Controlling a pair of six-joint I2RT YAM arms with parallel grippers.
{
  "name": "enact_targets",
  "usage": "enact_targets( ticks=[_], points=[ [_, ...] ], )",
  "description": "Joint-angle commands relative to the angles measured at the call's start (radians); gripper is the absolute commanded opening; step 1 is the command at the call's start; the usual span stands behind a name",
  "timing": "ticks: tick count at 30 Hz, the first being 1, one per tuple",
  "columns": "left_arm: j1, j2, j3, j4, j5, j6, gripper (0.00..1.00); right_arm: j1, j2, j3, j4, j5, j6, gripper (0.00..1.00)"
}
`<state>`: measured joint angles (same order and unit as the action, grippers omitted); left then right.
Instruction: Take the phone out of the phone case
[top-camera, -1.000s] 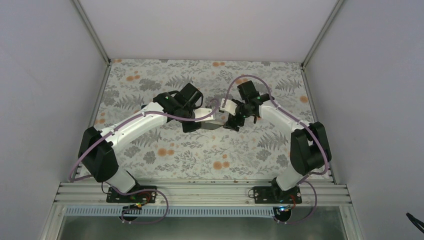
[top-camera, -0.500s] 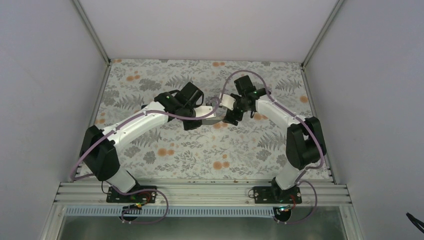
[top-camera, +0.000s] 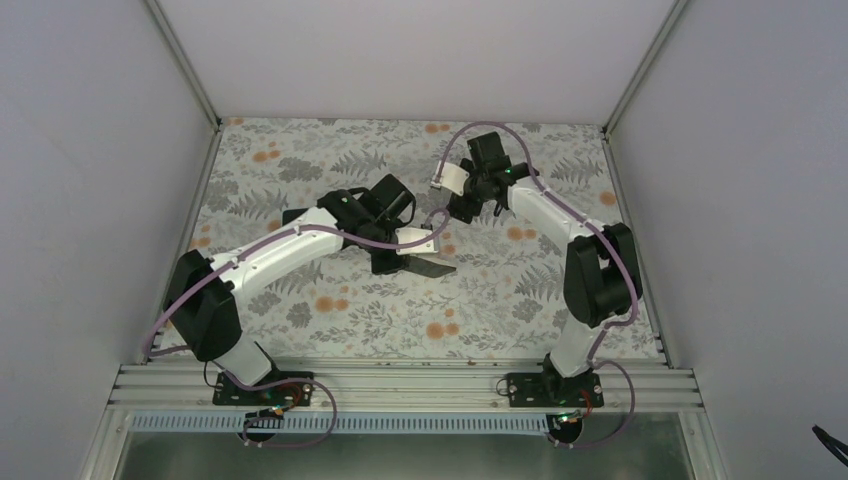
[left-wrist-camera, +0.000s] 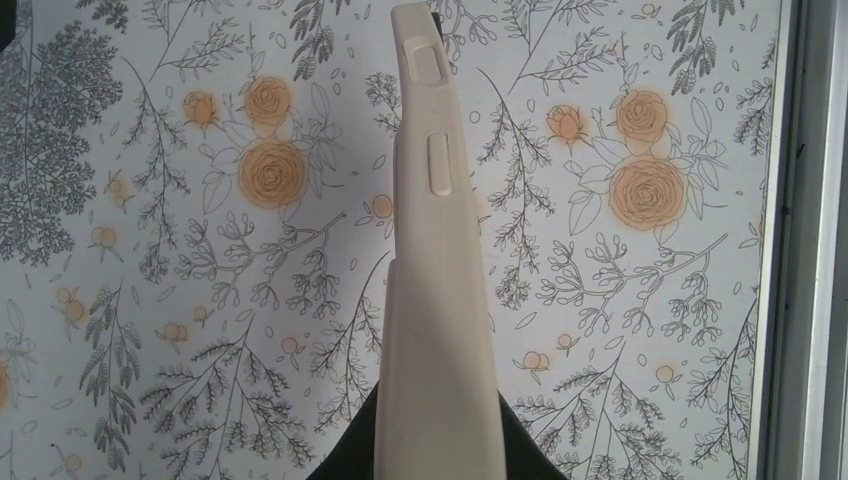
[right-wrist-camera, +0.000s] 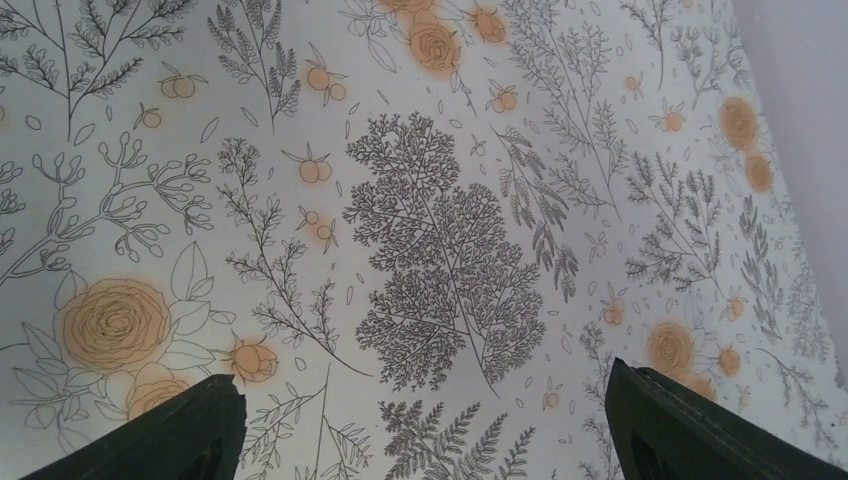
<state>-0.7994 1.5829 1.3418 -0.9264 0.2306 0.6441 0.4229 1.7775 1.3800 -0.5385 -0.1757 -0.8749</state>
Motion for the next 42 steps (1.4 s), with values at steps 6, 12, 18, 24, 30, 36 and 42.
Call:
enact_targets(
  ticks=[6, 12, 18, 24, 30, 36, 42],
  points=[
    [0.005, -0.011, 0.005, 0.063, -0.040, 0.015, 0.02, -0.020, -0.124, -0.068, -0.088, -0.081, -0.064, 0.92],
    [0.006, -0.013, 0.004, 0.076, -0.045, 0.023, 0.02, -0.026, -0.332, -0.251, -0.142, -0.190, -0.105, 0.96],
    [0.006, -0.010, 0.016, 0.068, -0.042, 0.020, 0.02, -0.021, -0.347, -0.314, -0.162, -0.220, -0.084, 0.94],
    [0.006, -0.003, 0.034, 0.056, -0.036, 0.014, 0.02, -0.001, -0.321, -0.335, -0.139, -0.226, -0.052, 0.92],
    [0.005, 0.004, 0.038, 0.060, -0.028, 0.013, 0.02, 0.002, -0.306, -0.346, -0.126, -0.232, -0.047, 0.92],
    [0.005, 0.015, 0.052, 0.062, -0.033, 0.012, 0.02, 0.012, -0.279, -0.350, -0.109, -0.227, -0.037, 0.91],
    [0.002, 0.017, 0.057, 0.049, -0.020, 0.013, 0.02, 0.014, -0.271, -0.342, -0.080, -0.216, -0.027, 0.91]
  ],
)
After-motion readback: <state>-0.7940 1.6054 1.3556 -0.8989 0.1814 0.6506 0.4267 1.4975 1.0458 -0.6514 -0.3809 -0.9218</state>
